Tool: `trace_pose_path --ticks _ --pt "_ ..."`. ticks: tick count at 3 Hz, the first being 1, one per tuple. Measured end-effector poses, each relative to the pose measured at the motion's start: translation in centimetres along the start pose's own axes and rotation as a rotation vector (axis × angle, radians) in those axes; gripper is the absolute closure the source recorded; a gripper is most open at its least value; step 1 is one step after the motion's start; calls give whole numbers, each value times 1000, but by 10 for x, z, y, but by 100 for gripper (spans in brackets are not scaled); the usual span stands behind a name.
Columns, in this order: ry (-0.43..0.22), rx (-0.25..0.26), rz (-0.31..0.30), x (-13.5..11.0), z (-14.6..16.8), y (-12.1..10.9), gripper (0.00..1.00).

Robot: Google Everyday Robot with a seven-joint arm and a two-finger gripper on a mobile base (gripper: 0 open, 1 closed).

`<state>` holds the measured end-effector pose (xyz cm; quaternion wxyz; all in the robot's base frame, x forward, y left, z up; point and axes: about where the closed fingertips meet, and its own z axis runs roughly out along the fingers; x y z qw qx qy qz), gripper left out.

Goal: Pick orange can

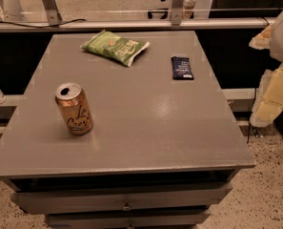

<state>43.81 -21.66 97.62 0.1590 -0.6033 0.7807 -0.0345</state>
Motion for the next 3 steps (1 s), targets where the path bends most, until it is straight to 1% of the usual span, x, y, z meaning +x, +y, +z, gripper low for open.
trace_pose_path --ticks 1,2,3 --pt "-8 2 6 -1 -1 0 0" --pt "-86 -39 59 -3 9 4 0" --pt "-255 -110 167 -21 37 20 0"
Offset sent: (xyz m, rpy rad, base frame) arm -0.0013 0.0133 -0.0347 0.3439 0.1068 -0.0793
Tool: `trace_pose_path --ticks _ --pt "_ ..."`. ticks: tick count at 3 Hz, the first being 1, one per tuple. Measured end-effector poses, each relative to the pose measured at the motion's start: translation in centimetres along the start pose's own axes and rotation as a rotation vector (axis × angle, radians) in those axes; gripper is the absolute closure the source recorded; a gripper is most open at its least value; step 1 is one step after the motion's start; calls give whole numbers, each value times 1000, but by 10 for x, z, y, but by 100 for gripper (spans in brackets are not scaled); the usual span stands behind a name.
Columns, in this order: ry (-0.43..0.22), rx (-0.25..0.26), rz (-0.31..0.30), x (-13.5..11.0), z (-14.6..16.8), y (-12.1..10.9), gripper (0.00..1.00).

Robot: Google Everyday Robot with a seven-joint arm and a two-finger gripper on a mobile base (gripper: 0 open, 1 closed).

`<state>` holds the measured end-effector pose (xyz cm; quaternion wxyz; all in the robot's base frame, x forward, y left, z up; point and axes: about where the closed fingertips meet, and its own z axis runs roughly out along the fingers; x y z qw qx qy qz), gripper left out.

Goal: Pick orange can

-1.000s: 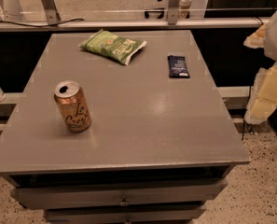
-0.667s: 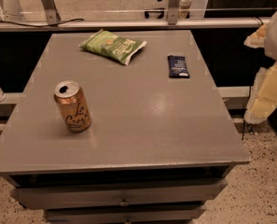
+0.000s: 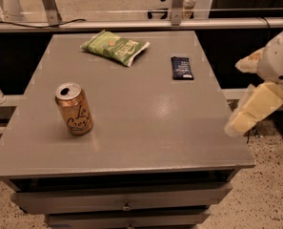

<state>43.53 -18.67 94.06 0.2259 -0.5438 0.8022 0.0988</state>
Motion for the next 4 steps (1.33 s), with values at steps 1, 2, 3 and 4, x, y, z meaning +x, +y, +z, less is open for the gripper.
trace_pose_path --ticks 1,2,3,4 --pt "-179 -78 64 -31 42 21 0" --pt "-348 -153 88 -83 79 47 0" --pt "-496 -219 116 -135 105 72 0" --pt "-527 -224 121 -150 103 76 0"
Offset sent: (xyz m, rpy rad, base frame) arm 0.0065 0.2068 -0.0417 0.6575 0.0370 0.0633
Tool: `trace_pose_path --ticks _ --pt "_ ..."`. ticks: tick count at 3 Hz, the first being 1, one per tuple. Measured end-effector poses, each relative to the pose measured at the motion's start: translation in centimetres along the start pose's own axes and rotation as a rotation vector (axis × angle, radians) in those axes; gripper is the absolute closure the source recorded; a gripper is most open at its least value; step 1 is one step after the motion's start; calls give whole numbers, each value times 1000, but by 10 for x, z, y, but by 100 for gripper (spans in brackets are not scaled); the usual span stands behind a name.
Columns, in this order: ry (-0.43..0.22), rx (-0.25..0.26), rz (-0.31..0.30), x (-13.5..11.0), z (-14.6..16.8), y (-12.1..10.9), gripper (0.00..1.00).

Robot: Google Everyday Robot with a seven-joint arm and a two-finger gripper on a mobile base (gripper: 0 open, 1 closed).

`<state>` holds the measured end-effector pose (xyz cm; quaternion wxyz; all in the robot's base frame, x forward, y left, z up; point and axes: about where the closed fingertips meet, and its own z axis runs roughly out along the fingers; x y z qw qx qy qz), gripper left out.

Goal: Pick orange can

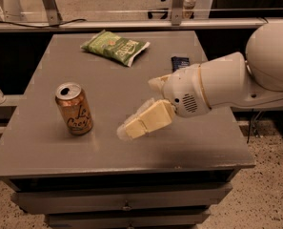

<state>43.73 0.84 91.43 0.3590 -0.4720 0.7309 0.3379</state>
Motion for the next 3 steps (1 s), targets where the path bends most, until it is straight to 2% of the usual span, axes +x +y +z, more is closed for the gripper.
trace_pose_path --ticks 1,2,3 --pt "2 0 -1 0 0 0 0" --pt "-62 20 -19 0 0 -1 0" --pt "-186 28 -64 -8 23 -7 0"
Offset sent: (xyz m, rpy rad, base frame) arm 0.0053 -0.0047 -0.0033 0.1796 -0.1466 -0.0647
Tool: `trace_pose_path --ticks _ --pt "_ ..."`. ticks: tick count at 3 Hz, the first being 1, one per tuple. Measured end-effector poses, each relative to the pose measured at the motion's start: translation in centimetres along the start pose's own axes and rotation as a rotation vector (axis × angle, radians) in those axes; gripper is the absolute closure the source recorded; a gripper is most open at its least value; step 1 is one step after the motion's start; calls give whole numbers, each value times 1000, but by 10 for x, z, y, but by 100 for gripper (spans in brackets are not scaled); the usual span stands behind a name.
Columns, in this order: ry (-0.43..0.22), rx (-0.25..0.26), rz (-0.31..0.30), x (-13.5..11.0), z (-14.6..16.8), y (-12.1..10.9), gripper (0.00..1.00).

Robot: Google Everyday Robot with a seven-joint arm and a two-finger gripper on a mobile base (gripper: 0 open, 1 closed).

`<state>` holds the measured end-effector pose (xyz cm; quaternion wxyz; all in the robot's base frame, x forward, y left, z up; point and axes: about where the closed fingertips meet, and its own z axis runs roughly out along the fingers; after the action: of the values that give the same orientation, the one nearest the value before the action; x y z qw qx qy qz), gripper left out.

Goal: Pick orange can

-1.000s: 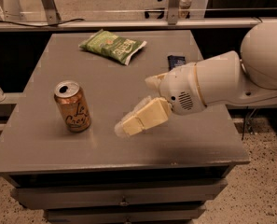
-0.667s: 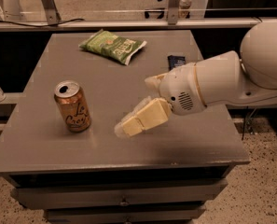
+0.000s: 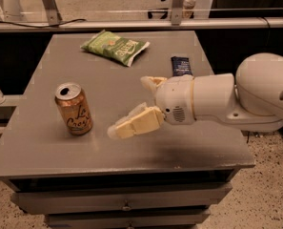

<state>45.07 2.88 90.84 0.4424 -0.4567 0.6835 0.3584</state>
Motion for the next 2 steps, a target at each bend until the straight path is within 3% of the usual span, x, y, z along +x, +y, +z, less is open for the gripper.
trace_pose_path --ticks 1,2 --pt "-85 -13 -49 0 37 -9 0" --pt "-130 -27 -75 3 72 -15 0"
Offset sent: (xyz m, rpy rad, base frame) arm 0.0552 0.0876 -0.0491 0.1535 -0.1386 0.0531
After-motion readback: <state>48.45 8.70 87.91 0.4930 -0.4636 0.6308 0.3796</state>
